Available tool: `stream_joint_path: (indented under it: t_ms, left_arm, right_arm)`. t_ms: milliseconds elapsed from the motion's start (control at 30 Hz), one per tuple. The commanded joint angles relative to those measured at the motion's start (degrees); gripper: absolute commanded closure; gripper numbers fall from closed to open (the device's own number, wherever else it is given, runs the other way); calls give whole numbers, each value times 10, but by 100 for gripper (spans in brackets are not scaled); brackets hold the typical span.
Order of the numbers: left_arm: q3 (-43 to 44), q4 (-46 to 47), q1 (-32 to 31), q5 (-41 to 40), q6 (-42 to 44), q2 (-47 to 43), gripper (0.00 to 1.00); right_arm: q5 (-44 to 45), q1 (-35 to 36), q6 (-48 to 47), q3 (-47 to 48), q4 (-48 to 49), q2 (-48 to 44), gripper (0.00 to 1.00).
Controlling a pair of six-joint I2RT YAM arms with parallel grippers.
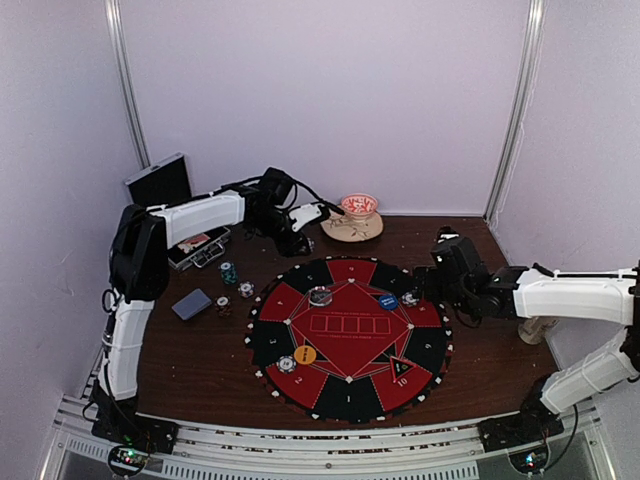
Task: Distribute texas hold em gaming equipment
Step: Place the pile of poker chips at the dealer area.
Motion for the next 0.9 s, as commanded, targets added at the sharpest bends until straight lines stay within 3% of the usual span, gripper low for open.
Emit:
stream_joint_path:
  t_ms: [0,867]
  left_arm:
    - [72,-1,-33,13,-18,48,71]
    - [151,68,-72,-1,-44,166,71]
  right_arm:
    - [22,4,-5,-2,1,-22,0]
    - [-12,5,-2,-5,11,-20,0]
